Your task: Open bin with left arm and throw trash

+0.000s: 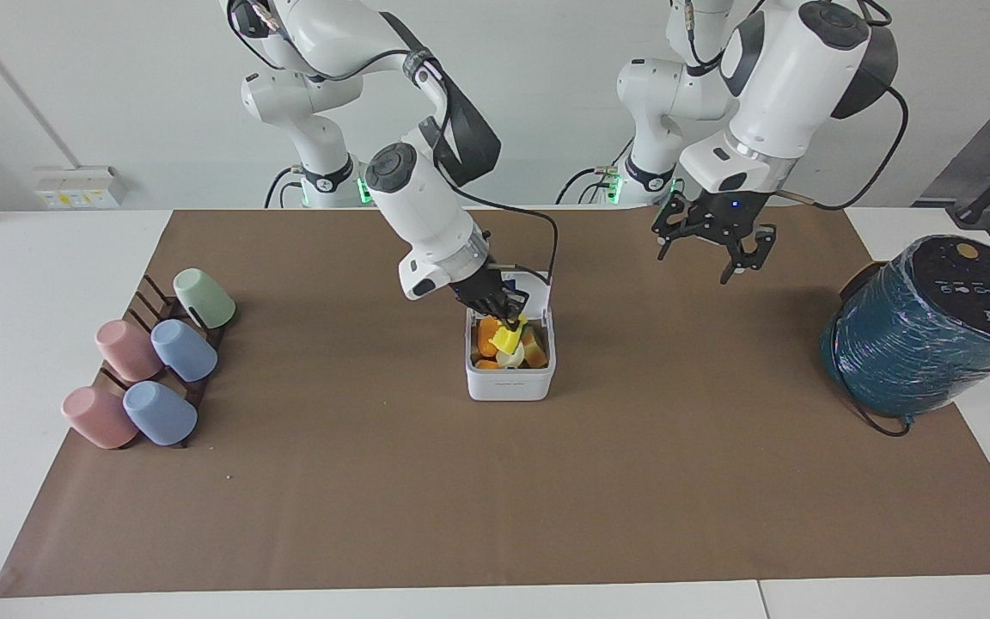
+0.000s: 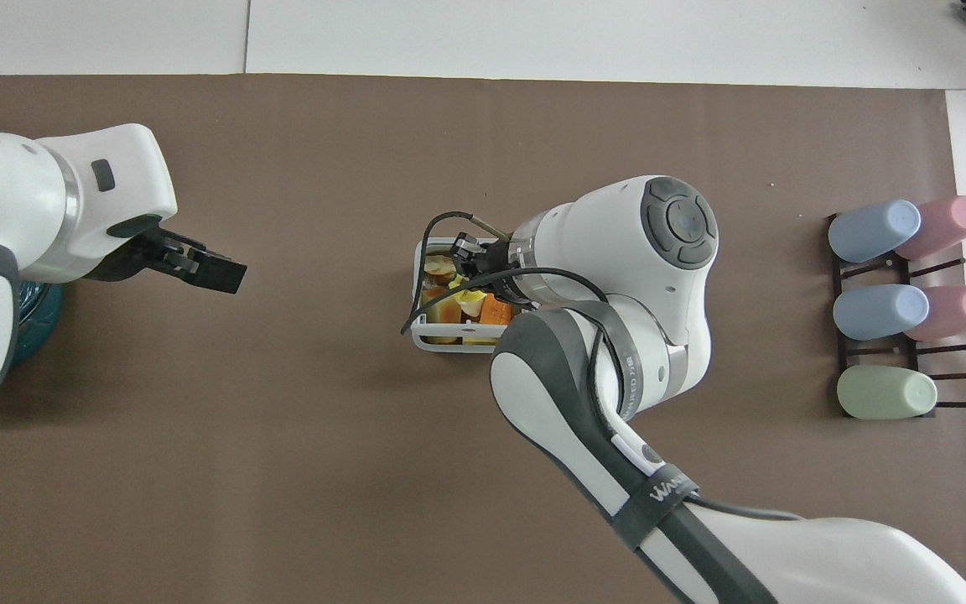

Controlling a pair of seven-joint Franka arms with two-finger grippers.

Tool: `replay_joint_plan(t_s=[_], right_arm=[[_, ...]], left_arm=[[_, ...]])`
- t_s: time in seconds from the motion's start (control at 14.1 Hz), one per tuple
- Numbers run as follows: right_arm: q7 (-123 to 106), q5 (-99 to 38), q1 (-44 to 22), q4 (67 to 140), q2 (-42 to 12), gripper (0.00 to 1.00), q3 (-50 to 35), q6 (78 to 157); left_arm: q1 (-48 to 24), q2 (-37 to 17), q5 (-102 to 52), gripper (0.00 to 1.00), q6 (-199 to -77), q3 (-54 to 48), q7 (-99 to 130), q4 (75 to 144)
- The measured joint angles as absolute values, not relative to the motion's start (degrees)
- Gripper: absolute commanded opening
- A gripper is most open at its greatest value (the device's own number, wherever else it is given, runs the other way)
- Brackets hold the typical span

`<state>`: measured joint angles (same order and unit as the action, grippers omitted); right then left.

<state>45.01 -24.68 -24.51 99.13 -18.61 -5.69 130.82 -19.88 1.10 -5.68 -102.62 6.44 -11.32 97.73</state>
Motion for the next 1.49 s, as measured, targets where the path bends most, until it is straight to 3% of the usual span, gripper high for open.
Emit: replay_joint_plan(t_s=[0.07, 0.14, 0.21, 0.57, 0.92, 1.49], right_arm=[[45.01, -24.68, -24.66, 99.72, -18.64, 0.58, -5.69, 131.00], [45.01, -24.68, -24.70, 100.00, -18.64, 0.88, -5.69, 131.04], [45.01, -24.68, -24.70, 100.06, -18.63, 1.00, -5.68, 131.06], [44.31, -22.25, -24.23, 98.99, -17.83, 1.00, -5.21, 131.61], [41.10, -4.07, -19.66, 96.77, -13.74, 1.00, -4.62, 130.60], [14.06, 0.47, -4.26, 95.89, -4.43, 1.00, -4.12, 114.20]], left_arm=[[-18.92, 1.51, -5.68, 1.00, -101.90, 6.53, -8.85, 97.73], [-18.09, 1.86, -5.66, 1.00, -101.19, 6.60, -6.74, 97.73], [-17.29, 2.11, -5.63, 1.00, -100.62, 6.66, -5.38, 97.73], [-11.55, 2.58, -3.81, 1.00, -99.02, 7.09, -3.70, 97.71], [-8.92, 4.00, -0.73, 1.00, -97.97, 7.73, -3.01, 96.72], [-7.93, 4.09, -0.73, 1.00, -92.02, 8.21, -3.01, 91.09]])
